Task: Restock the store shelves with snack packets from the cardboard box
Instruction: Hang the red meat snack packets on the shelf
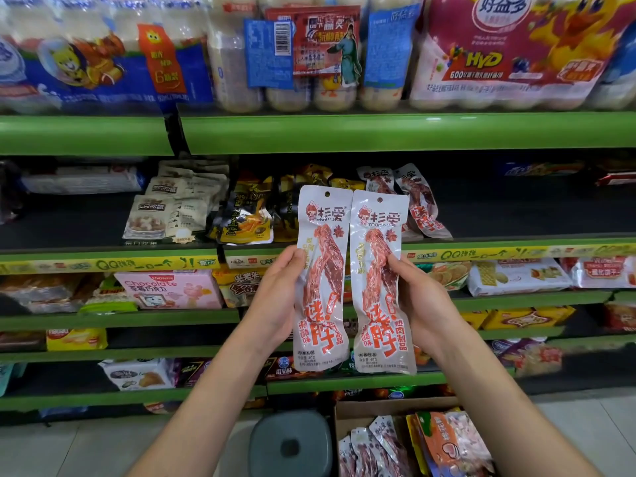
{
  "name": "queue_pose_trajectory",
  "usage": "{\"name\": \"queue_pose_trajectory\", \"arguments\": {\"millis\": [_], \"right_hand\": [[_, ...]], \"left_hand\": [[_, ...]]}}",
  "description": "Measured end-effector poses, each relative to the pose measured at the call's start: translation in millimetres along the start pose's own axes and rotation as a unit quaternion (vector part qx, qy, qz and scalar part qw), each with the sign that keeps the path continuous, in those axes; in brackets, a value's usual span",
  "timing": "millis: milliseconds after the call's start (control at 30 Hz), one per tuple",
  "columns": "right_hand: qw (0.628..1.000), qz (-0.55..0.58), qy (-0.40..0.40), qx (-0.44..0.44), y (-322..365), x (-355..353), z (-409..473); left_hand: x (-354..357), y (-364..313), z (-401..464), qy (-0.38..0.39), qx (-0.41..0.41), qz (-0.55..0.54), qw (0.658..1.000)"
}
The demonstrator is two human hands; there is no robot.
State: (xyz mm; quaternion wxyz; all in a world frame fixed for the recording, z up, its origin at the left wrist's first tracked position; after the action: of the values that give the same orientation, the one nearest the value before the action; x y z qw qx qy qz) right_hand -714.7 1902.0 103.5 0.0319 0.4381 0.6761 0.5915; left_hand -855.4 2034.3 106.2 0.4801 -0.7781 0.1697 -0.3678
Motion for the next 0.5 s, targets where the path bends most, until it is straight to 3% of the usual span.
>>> {"name": "queue_pose_trajectory", "arguments": {"millis": [500], "right_hand": [[1.000, 0.003, 0.002, -0.010, -2.4, -1.7, -5.1]], "left_hand": [[3.5, 3.0, -1.7, 0.003, -0.015, -0.013, 1.000]]}}
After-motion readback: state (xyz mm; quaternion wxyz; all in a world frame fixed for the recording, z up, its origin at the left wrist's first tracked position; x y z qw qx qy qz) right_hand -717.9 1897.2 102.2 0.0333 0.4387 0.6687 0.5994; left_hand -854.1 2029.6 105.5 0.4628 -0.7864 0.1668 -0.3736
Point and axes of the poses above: each hand's wrist, its own z-axis towards the middle knuckle, its own x-axis out of the palm, y = z × x, the point moved 4 cm from there along z, towards the middle knuckle, and after that the axes turned 6 degrees about -x, right-handed, at the moved point
